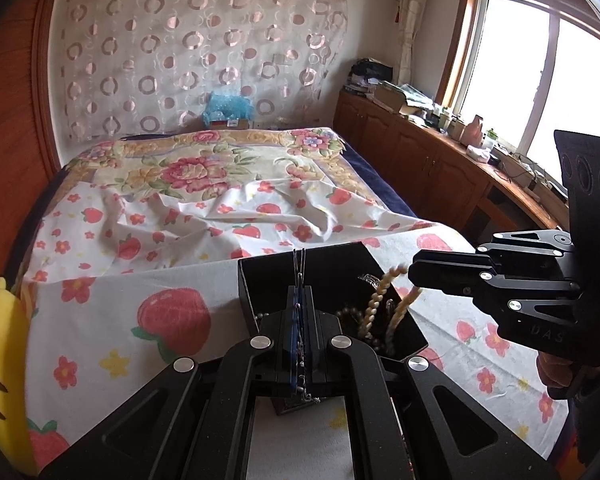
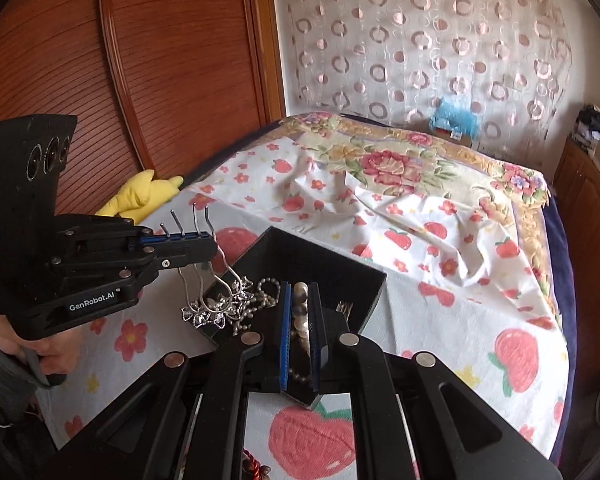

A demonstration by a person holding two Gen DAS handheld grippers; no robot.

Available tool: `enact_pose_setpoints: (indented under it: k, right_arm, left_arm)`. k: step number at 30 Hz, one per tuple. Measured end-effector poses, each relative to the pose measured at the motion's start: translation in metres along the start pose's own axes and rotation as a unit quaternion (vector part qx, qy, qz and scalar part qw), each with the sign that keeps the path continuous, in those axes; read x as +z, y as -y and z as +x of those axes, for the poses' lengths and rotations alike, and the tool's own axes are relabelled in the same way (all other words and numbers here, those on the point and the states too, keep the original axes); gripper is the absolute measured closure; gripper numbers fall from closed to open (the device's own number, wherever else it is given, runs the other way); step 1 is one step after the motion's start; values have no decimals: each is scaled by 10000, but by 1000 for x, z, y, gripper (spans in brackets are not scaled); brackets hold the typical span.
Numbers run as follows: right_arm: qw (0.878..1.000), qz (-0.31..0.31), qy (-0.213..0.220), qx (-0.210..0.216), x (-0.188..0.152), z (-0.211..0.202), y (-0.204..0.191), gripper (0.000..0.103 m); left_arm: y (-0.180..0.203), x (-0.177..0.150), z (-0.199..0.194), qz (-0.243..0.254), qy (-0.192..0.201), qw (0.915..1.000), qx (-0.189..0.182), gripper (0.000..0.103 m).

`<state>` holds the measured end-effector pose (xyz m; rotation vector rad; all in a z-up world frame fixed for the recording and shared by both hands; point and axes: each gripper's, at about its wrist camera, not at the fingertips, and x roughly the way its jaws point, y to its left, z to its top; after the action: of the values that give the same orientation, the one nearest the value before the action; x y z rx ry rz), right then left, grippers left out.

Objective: Organize jewelry
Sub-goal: 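Carry the hairpins and pearl strand over the black box and lower them in, then open both grippers to release the hairpins and pearl strand into the box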

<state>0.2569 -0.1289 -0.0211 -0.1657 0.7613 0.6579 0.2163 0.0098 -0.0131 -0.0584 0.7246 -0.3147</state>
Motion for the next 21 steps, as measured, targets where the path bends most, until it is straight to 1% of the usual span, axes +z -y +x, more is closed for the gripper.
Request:
enact_pose_setpoints:
  k: [6,19,21]
  right_arm:
    - [9999,59,60,-57,-3,-9,7,93]
    - [9992,347,-72,-182,-32,-8,25,93]
    - [9991,374,-87,-189,-36,-8,26,93]
  left_arm:
    - [1,1,7,41,-65,10000,-1,102]
    - [16,7,28,212,-241,9994,-105,102]
    - [20,9,29,240,-248,9993,-112,100]
